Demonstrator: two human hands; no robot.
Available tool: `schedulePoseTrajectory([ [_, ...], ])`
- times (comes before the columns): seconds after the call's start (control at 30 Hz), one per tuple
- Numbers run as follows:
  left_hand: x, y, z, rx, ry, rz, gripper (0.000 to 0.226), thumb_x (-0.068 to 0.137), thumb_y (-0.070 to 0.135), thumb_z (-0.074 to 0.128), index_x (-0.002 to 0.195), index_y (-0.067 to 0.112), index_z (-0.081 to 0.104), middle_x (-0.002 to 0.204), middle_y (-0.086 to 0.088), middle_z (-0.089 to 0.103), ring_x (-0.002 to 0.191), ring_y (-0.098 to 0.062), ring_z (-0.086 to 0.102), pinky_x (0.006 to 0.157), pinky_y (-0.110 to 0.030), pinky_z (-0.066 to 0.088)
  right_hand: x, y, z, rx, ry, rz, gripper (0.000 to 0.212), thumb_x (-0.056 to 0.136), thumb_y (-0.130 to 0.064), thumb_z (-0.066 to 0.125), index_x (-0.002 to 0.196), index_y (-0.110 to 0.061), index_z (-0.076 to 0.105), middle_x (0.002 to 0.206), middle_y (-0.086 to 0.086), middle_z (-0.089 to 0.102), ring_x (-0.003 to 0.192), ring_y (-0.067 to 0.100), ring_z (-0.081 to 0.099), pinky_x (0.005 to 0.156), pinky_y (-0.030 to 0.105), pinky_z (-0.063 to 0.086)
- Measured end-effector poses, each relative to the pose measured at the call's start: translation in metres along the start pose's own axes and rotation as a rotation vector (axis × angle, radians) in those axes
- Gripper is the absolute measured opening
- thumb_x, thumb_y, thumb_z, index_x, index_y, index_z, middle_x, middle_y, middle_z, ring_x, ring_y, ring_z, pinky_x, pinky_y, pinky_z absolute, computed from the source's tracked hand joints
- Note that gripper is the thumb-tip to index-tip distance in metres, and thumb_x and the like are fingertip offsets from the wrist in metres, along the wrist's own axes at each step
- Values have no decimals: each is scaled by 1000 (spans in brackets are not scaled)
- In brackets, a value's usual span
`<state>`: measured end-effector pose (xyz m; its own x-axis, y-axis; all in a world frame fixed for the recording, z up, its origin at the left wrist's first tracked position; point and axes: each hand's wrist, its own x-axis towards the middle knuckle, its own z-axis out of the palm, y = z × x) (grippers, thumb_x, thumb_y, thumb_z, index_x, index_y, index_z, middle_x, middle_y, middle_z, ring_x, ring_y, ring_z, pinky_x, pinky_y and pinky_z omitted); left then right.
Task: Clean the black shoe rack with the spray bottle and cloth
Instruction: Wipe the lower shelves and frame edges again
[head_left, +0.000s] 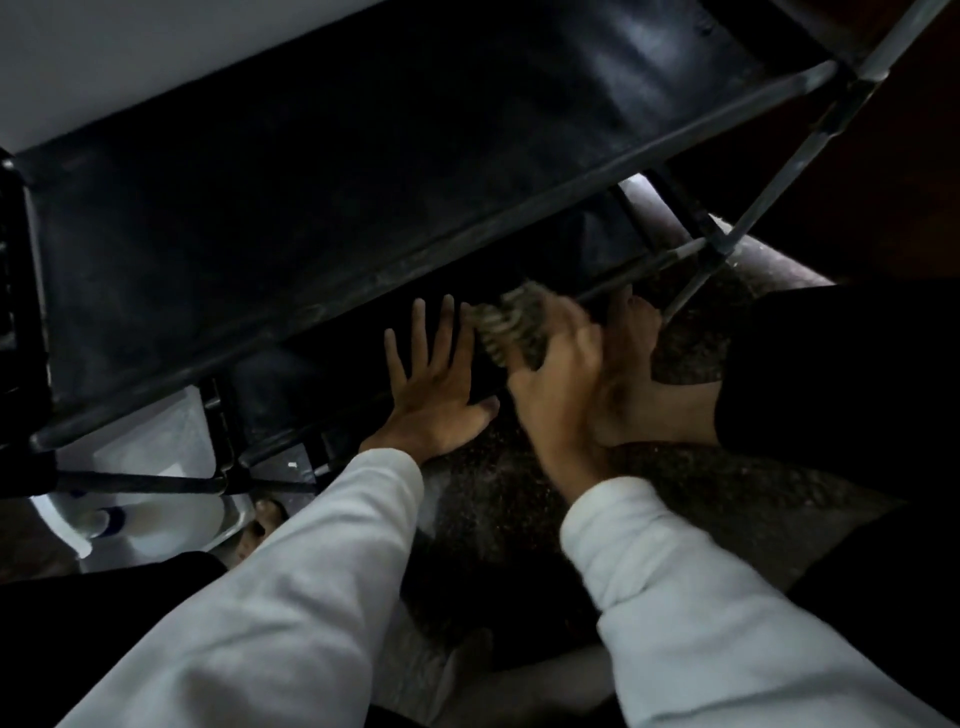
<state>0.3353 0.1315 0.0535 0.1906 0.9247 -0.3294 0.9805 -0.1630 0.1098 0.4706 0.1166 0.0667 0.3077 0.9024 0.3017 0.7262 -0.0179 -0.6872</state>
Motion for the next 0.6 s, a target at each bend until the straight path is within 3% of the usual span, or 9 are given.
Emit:
schedulePoseTrajectory([
  [0.2, 0, -3, -4, -59, -25, 8, 117, 82, 69, 55, 149, 24, -30, 156, 1, -37, 137, -22, -44, 115, -50, -22, -3, 20, 0, 12, -38, -102, 56, 72, 1, 76, 126, 3, 63, 124, 20, 64, 108, 38, 60, 102, 27, 40],
  [0.3, -1, -4, -6, -75, -24, 39, 116, 84, 70, 53, 149, 23, -30, 157, 2, -36, 139, -22, -43, 116, -50, -22, 16, 40, -13, 45, 99, 22, 50, 73, 1, 67, 122, 4, 65, 123, 20, 65, 116, 33, 58, 114, 31, 37],
  [0.37, -1, -3, -7, -81, -37, 45, 114, 85, 67, 53, 149, 23, -30, 157, 3, -35, 138, -21, -44, 115, -50, -23, 38, 52, -21, 142, 218, 145, 45, 77, -1, 66, 121, 5, 66, 122, 21, 66, 117, 35, 61, 109, 43, 44],
  [0.43, -2, -1, -8, -73, -42, 46, 112, 86, 60, 56, 149, 22, -29, 157, 3, -35, 137, -21, -45, 113, -51, -25, 53, 57, -26, 198, 271, 252, 45, 78, -1, 67, 123, 5, 65, 124, 22, 65, 117, 35, 63, 104, 44, 47],
  [0.53, -4, -1, -10, -74, -51, 49, 112, 86, 50, 58, 149, 21, -30, 157, 2, -37, 136, -22, -47, 112, -52, -27, 44, 44, -21, 139, 219, 229, 44, 79, -4, 65, 122, 2, 66, 125, 19, 65, 116, 36, 62, 104, 48, 45],
  [0.6, -5, -1, -10, -71, -57, 42, 112, 84, 48, 58, 150, 20, -29, 158, 1, -35, 137, -21, -45, 113, -52, -26, 21, 26, -10, 61, 121, 127, 46, 77, -7, 66, 123, -3, 67, 125, 14, 66, 112, 34, 61, 107, 40, 42],
])
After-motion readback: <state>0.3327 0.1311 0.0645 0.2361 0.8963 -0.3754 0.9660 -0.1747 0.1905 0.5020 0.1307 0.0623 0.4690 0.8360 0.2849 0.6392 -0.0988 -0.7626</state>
